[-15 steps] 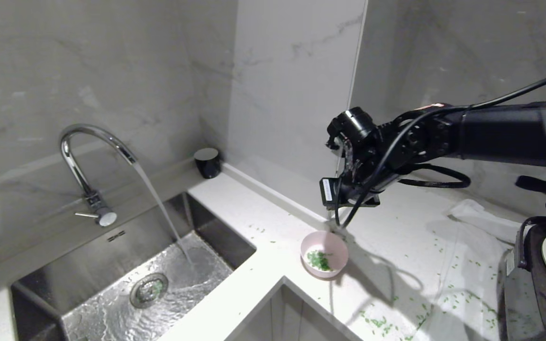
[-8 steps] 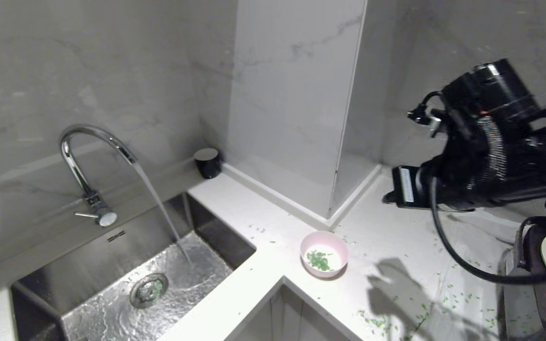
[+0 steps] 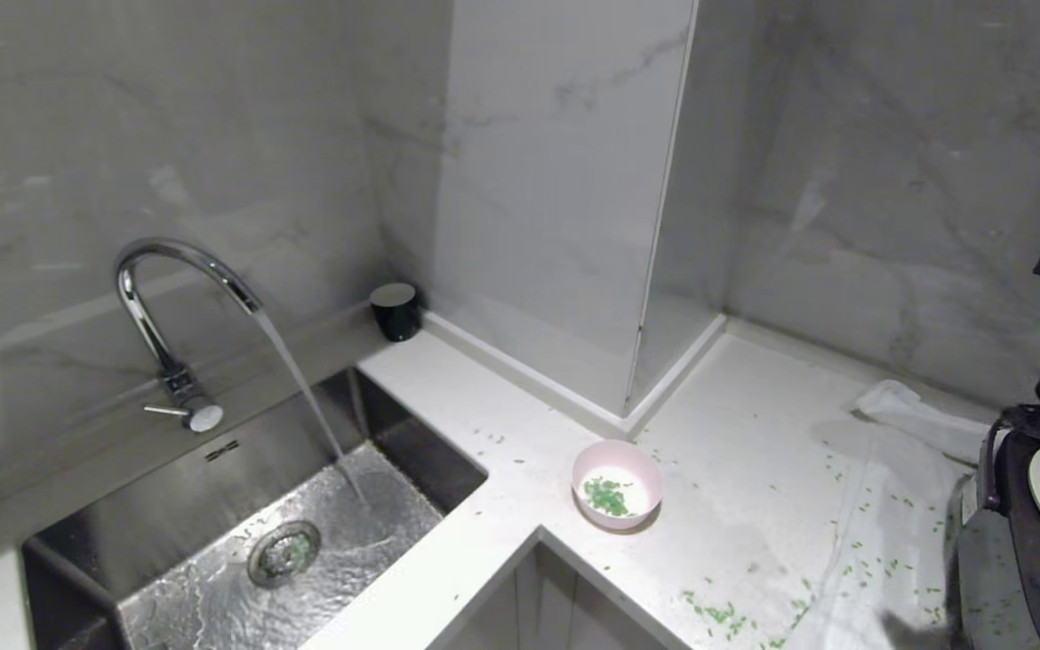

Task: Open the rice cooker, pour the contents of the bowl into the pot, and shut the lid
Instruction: Pick up the bowl on the table

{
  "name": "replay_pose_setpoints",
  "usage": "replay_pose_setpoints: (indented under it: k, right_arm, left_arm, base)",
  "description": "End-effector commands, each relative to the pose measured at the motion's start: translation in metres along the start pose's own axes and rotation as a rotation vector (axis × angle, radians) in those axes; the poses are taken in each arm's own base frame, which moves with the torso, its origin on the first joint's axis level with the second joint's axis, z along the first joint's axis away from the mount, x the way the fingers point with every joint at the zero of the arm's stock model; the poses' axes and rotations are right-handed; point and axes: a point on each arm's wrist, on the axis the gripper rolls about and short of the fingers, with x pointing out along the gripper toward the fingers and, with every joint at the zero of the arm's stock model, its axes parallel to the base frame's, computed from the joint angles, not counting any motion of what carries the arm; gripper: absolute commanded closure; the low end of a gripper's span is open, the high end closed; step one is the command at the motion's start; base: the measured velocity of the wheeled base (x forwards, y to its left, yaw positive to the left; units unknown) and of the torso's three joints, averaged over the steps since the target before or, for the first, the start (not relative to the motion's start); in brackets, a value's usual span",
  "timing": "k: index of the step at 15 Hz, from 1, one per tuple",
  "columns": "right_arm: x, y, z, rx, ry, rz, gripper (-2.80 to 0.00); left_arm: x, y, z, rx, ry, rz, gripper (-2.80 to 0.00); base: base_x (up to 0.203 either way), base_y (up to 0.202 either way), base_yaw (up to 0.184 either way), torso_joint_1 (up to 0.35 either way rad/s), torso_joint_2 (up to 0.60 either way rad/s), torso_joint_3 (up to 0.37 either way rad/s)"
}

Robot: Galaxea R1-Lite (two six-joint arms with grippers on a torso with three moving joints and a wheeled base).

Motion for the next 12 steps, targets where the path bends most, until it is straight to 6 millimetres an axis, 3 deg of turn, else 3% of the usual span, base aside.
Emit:
replay_pose_setpoints:
  k: [1, 7, 12]
  right_arm:
    - [-0.037, -0.027, -0.023, 0.077, -0.135, -0.072, 0.00]
    - [-0.076, -0.048, -0.044, 0.170, -0.349, -0.287, 0.00]
    - [-0.105, -0.047, -0.084, 0.141, -0.455, -0.444, 0.00]
  left_arm:
    - [0.000, 0.000, 0.000, -0.005, -0.003, 0.002, -2.80]
    - [0.000, 0.000, 0.000, -0.007, -0.003, 0.003, -2.80]
    - [0.000, 0.000, 0.000, -0.007, -0.004, 0.002, -2.80]
  base:
    - [0.000, 0.000, 0.000, 0.000, 0.00, 0.000]
    - [0.000, 0.000, 0.000, 0.000, 0.00, 0.000]
    - [0.000, 0.000, 0.000, 0.000, 0.00, 0.000]
